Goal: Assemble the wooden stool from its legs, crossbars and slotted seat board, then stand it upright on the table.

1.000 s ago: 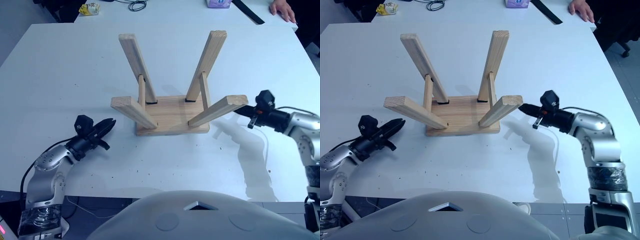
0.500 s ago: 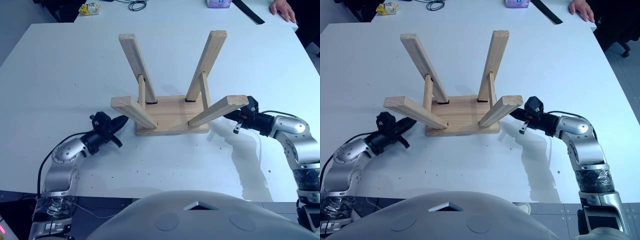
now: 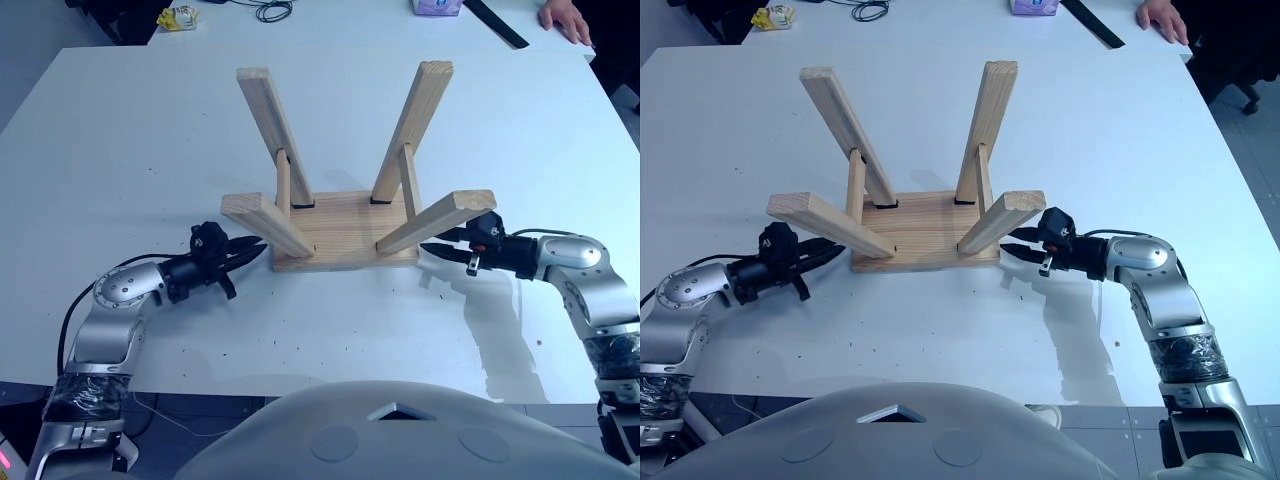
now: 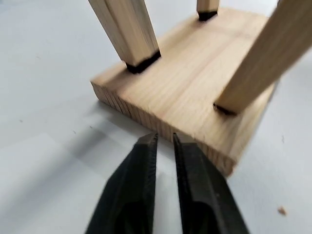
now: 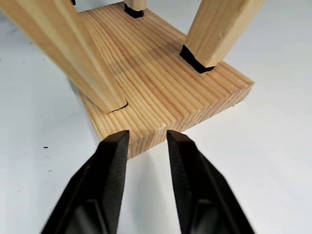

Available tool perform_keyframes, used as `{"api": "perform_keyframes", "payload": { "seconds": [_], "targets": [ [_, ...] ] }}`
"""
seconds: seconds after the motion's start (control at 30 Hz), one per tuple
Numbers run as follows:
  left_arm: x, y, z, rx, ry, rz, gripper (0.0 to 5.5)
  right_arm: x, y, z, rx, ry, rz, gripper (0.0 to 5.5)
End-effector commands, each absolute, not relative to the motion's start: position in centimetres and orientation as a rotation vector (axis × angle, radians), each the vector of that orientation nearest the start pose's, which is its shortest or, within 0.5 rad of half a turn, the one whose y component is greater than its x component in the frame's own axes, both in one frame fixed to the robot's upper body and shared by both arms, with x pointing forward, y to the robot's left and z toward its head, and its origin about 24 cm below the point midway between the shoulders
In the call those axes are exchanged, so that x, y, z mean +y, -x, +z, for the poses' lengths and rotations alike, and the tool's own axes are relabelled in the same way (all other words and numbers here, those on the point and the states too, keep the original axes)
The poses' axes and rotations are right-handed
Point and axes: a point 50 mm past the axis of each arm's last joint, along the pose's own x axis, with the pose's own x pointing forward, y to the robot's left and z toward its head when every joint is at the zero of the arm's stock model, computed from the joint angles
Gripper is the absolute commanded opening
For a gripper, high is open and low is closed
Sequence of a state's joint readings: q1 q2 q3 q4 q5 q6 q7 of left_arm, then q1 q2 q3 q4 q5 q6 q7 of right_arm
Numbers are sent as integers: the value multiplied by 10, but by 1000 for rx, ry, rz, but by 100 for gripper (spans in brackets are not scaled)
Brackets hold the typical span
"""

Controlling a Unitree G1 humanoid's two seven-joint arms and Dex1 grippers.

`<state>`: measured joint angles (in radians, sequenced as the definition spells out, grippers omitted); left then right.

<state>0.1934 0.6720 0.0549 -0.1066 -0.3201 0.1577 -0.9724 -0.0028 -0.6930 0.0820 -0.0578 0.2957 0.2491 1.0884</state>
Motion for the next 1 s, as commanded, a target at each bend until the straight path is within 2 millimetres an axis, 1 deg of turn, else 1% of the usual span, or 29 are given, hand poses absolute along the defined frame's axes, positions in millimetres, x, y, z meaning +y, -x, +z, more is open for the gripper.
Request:
{"api": "perform_keyframes", "payload": {
  "seconds": [0.03, 0.1, 0.13, 0.2, 0.23, 0.27, 0.37, 0.43, 0.5, 0.6, 0.7, 0.83, 0.87, 1.0],
  "targets": [
    [241, -188, 46, 425, -273, -985, 142, -220, -221, 59, 438, 264, 1130, 207],
    [243, -187, 45, 435, -297, -1000, 165, -220, -221, 59, 441, 264, 1133, 229],
    [243, -188, 45, 435, -303, -1002, 185, -220, -221, 59, 442, 265, 1132, 248],
    [245, -191, 44, 427, -322, -996, 207, -220, -222, 58, 441, 268, 1128, 269],
    [246, -193, 44, 418, -333, -986, 227, -220, -223, 58, 440, 273, 1122, 289],
    [246, -195, 44, 409, -342, -971, 228, -220, -224, 58, 439, 280, 1111, 299],
    [250, -200, 45, 379, -343, -897, 228, -227, -231, 57, 447, 292, 1046, 299],
    [251, -199, 41, 385, -341, -881, 197, -229, -231, 54, 461, 307, 1040, 269],
    [246, -194, 35, 401, -348, -915, 167, -226, -229, 51, 467, 315, 1055, 240],
    [240, -191, 32, 407, -343, -944, 118, -220, -228, 48, 472, 322, 1081, 193],
    [236, -192, 27, 415, -353, -954, 71, -216, -230, 44, 474, 326, 1085, 148],
    [225, -199, 21, 405, -345, -979, 9, -207, -232, 38, 470, 314, 1082, 87],
    [223, -200, 20, 404, -340, -987, 0, -205, -232, 38, 469, 310, 1086, 74],
    [219, -199, 16, 412, -335, -1015, 0, -200, -233, 36, 465, 304, 1101, 19]
  ]
}}
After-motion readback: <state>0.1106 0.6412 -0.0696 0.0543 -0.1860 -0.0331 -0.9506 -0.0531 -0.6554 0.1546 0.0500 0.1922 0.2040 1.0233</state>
